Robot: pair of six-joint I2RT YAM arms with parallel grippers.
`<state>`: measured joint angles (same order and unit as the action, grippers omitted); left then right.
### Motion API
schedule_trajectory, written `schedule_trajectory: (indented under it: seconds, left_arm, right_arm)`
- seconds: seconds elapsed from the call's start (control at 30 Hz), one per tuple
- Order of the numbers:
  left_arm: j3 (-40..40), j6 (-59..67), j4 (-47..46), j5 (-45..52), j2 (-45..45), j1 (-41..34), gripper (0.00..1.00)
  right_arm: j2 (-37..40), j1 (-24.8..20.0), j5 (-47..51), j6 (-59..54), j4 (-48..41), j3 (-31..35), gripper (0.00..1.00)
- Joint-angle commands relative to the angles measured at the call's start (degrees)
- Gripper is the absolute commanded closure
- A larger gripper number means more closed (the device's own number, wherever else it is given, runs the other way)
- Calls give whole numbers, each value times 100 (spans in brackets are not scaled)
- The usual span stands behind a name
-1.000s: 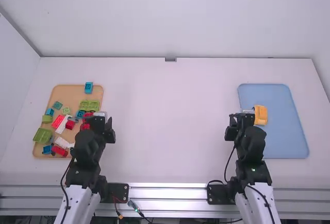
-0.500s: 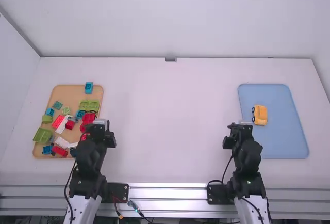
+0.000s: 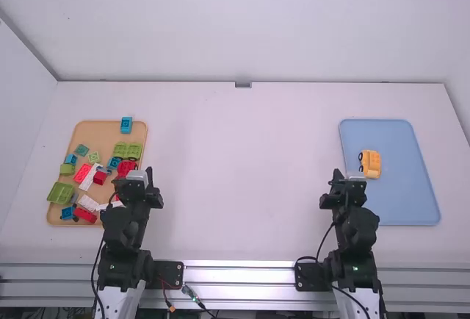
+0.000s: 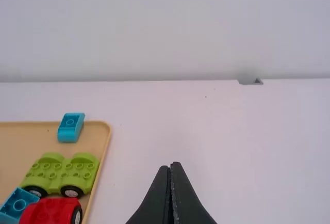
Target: Assemble lego blocks to make yellow taxi
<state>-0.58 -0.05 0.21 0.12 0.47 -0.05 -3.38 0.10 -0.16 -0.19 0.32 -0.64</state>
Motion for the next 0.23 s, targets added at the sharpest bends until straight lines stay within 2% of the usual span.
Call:
schedule_trajectory:
  seconds: [0.0, 0.2]
  left_arm:
    - [58, 5, -21, -12, -47, 5, 100]
    - [58, 5, -21, -12, -47, 5, 100]
  right_arm:
    - [183, -10, 16, 19, -32, 64, 100]
    - [338, -10, 16, 19, -32, 64, 100]
